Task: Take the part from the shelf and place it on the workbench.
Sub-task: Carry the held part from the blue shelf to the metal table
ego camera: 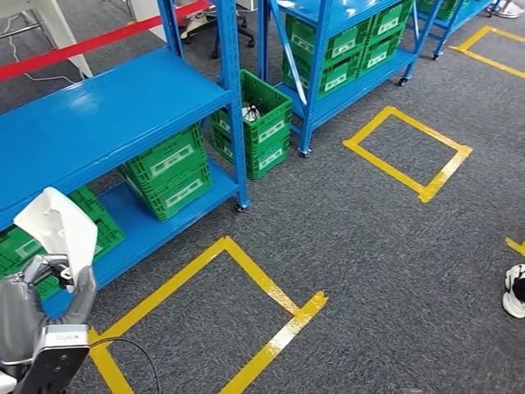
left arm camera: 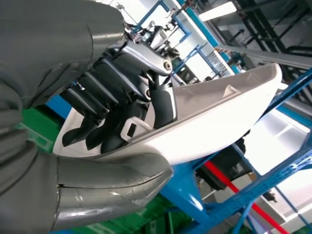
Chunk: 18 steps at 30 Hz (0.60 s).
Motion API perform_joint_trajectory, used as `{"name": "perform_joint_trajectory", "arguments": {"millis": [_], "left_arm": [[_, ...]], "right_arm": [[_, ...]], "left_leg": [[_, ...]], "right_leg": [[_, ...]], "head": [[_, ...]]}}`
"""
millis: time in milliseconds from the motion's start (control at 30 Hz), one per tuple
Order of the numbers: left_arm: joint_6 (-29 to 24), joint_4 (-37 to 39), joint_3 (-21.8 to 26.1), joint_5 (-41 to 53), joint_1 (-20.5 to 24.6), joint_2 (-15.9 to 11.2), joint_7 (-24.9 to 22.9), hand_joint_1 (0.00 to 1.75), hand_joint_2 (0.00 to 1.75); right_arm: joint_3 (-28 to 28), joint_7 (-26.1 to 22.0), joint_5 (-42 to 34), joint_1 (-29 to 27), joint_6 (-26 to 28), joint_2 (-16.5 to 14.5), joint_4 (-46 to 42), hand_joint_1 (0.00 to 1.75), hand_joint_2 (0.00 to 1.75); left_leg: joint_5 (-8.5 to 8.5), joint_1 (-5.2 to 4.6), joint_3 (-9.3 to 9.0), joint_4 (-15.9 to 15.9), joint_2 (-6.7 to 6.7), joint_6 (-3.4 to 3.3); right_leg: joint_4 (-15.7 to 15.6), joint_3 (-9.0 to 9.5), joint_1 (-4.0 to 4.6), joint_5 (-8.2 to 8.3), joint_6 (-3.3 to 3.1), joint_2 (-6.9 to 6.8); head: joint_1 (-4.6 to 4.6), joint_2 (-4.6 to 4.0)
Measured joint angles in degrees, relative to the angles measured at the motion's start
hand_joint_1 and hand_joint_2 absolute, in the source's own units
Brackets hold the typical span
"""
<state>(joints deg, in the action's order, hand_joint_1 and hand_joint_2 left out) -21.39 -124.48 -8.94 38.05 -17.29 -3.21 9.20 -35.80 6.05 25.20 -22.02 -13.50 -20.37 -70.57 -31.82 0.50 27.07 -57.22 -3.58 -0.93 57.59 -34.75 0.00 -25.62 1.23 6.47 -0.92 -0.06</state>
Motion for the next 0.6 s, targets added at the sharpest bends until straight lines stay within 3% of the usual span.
{"name": "perform_joint_trajectory", "arguments": {"millis": [100, 233, 267, 300, 333, 400, 433, 467, 533, 567, 600], "left_arm": [[0.0, 0.0, 0.0, -0.2, 0.0, -0.1, -0.1, 1.75, 1.75], [0.0, 0.0, 0.0, -0.2, 0.0, -0.1, -0.1, 1.75, 1.75], [0.0, 0.0, 0.0, -0.2, 0.0, -0.1, -0.2, 1.75, 1.75], [0.0, 0.0, 0.0, -0.2, -0.1, -0.1, -0.3, 1.75, 1.75], [0.0, 0.0, 0.0, -0.4, -0.2, -0.2, -0.4, 1.75, 1.75], [-0.2, 0.0, 0.1, -1.0, -0.4, -0.2, -0.6, 1.75, 1.75], [-0.4, 0.0, 0.2, -1.3, -0.4, -0.3, -0.5, 1.75, 1.75], [-0.4, 0.0, 0.3, -1.4, -0.4, -0.3, -0.5, 1.75, 1.75], [-0.4, 0.0, 0.4, -1.4, -0.4, -0.3, -0.3, 1.75, 1.75], [-0.4, 0.0, 0.4, -1.5, -0.3, -0.3, -0.2, 1.75, 1.75], [-0.4, 0.0, 0.5, -1.4, -0.3, -0.3, -0.1, 1.75, 1.75]], "right_arm": [[-0.1, 0.0, 0.0, -0.3, -0.2, 0.0, -0.3, 0.00, 1.75], [0.0, 0.0, 0.0, -0.4, -0.2, 0.0, -0.3, 0.00, 1.75], [-0.1, 0.0, 0.0, -0.4, -0.2, 0.0, -0.4, 0.00, 1.75], [-0.1, 0.1, 0.0, -0.3, -0.2, 0.0, -0.6, 0.00, 1.75], [-0.1, 0.4, -0.3, -0.4, -0.2, 0.0, -0.8, 0.00, 1.75], [-0.1, 1.1, -1.0, -0.4, -0.1, 0.0, -1.2, 0.00, 1.75], [0.0, 1.4, -1.4, -0.4, 0.0, 0.0, -1.3, 0.00, 1.75], [0.0, 1.4, -1.3, -0.4, 0.0, 0.0, -1.4, 0.00, 1.75], [-0.1, 1.4, -0.9, -0.3, 0.0, 0.0, -1.5, 0.00, 1.75], [-0.1, 1.3, -0.7, -0.4, 0.0, 0.0, -1.5, 0.00, 1.75], [-0.2, 1.2, -0.4, -0.4, 0.0, 0.0, -1.5, 0.00, 1.75]], "left_leg": [[0.38, -0.15, 0.18, 0.0, 0.98, -0.51], [0.47, -0.05, 0.23, 0.1, 1.08, -0.58], [0.64, 0.06, 0.32, 0.2, 1.49, -0.77], [0.87, 0.13, 0.51, 0.3, 2.41, -1.02], [1.07, 0.17, 0.68, 0.4, 4.28, -1.21], [1.21, -0.04, 0.87, 0.3, 7.97, -1.21], [1.16, -0.19, 0.88, 0.3, 9.30, -0.93], [1.14, -0.33, 0.88, 0.2, 9.82, -0.67], [1.17, -0.45, 0.84, 0.2, 10.91, -0.09], [0.91, -0.38, 0.80, 0.1, 10.83, 0.16], [0.18, -0.30, 1.01, -0.6, 9.81, 0.43]], "right_leg": [[-0.2, -0.43, -0.16, 0.58, 0.78, 1.00], [-0.2, -0.47, -0.13, 0.62, 0.82, 1.10], [0.4, -0.85, -0.05, -0.04, 0.94, -0.02], [3.7, -2.26, -0.06, -2.13, 1.20, -1.72], [5.1, -2.04, -0.13, -3.26, 1.46, -3.86], [4.5, 0.57, -0.04, -4.50, 1.56, -8.71], [1.1, 3.21, 0.14, -3.39, 1.21, -10.00], [-0.6, 4.14, 0.39, -3.25, 0.83, -10.75], [-1.0, 4.12, 0.56, -3.22, 0.08, -10.04], [-1.2, 4.05, 0.45, -3.02, -0.28, -9.44], [-1.5, 4.02, 0.30, -2.77, -0.70, -8.83]], "head": [[-0.05, -0.01], [-0.06, -0.01], [-0.17, -0.01], [-0.31, -0.01], [-0.47, -0.01], [-0.68, 0.00], [-0.67, 0.00], [-0.64, 0.00], [-0.60, -0.01], [-0.59, -0.01], [-0.55, -0.01]]}}
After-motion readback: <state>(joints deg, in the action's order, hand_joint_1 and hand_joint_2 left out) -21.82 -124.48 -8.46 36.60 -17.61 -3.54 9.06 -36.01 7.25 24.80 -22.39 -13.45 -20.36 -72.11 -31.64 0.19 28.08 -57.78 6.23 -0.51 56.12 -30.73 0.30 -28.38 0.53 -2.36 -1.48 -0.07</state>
